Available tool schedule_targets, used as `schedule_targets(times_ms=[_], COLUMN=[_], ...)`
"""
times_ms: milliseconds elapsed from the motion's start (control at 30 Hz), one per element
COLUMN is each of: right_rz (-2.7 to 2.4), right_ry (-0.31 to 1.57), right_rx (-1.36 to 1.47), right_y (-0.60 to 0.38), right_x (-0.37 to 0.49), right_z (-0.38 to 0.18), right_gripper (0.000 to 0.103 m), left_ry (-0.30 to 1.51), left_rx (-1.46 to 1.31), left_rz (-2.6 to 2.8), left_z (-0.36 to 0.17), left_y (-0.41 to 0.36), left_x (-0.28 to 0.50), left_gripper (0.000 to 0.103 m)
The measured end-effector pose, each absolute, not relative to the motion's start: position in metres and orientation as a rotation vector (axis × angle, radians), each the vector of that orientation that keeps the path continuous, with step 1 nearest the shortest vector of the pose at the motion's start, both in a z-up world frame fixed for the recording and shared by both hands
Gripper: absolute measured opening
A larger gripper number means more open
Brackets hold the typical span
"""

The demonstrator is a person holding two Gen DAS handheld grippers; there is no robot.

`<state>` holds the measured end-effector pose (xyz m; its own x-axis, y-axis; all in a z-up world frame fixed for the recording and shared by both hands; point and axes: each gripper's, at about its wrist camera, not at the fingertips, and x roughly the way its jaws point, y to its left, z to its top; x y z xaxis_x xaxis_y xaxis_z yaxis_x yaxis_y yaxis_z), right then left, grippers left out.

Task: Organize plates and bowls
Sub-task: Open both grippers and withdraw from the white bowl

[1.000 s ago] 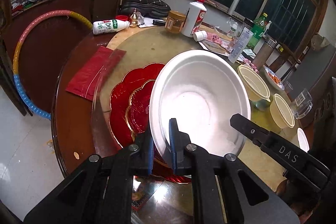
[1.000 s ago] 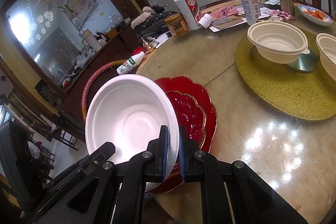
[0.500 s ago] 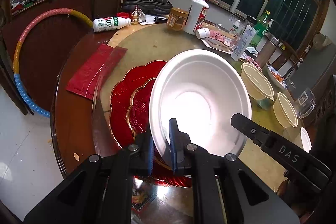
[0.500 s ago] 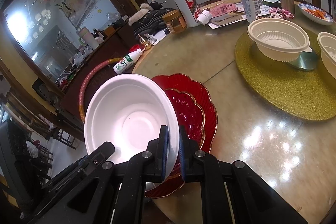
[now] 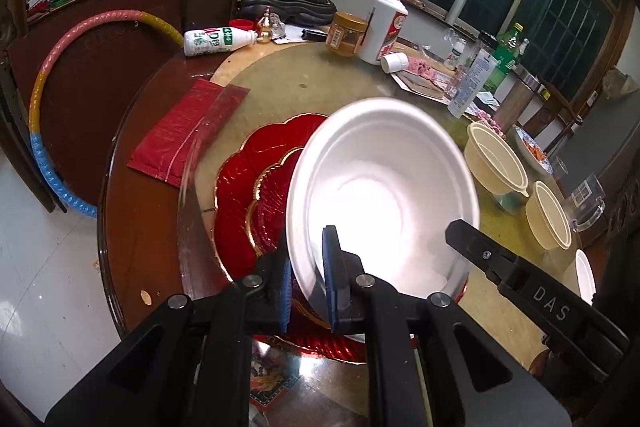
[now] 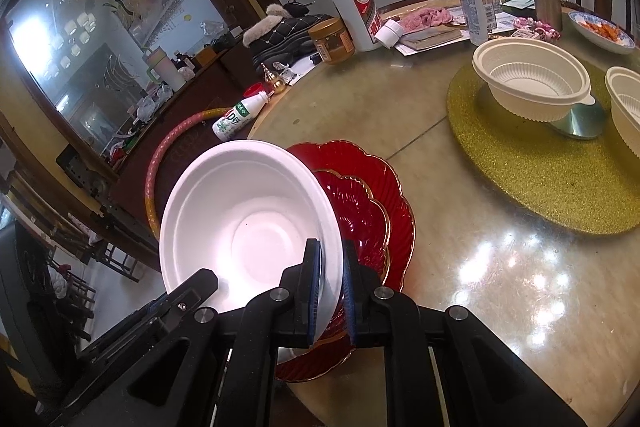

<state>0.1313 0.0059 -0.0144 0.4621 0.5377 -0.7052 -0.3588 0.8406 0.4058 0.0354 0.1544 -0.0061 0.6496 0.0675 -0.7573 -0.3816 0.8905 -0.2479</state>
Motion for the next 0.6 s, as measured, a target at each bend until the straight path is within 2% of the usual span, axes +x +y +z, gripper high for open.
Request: schedule_targets(times_ms=[100, 133, 167, 233, 300, 400, 467, 533, 600], right_rz=[0.531, 0.524, 0.508, 0.494, 0.478, 0.463, 0.456, 0.45, 0.425], right_ry=[0.924, 0.92, 0.915, 0.898, 0.876, 0.85, 0.835, 0.812, 0.792], right_rx=[0.181, 0.174, 0.164, 0.153, 0.133, 0.105, 0.095, 0.085, 0.071], right_y=[0.008, 0.007, 0.007, 0.005, 0.005, 0.004, 0.003, 0.001, -0.001], right_x=[0.13, 0.13, 0.13, 0.129, 0.127, 0.124, 0.122, 0.119, 0.118], right_z=[-0.013, -0.013, -0.012, -0.011, -0.009, -0.006, -0.003, 0.0, 0.002], right_gripper=[0.014, 0.015, 0.022, 0.035, 0.039, 0.054, 0.078, 0.089, 0.094], left_ry=[0.828, 0.825, 0.815, 0.789, 0.774, 0.753, 0.735, 0.718, 0.702], left_rx=[-0.431, -0.441, -0.456, -0.47, -0.47, -0.488, -0.493, -0.493, -0.491], left_rz=[0.291, 0.298, 0.306, 0.322, 0.331, 0.335, 0.338, 0.337, 0.338], left_z=[-0.005, -0.005, -0.004, -0.001, 0.002, 0.006, 0.008, 0.012, 0.016], left_y=[0.16, 0.162, 0.164, 0.166, 0.166, 0.166, 0.164, 0.161, 0.158], left_x=[0.035, 0.034, 0.033, 0.029, 0.028, 0.026, 0.024, 0.023, 0.021], left_gripper=[0.021, 0.032, 0.041, 0.044, 0.044, 0.055, 0.066, 0.074, 0.079])
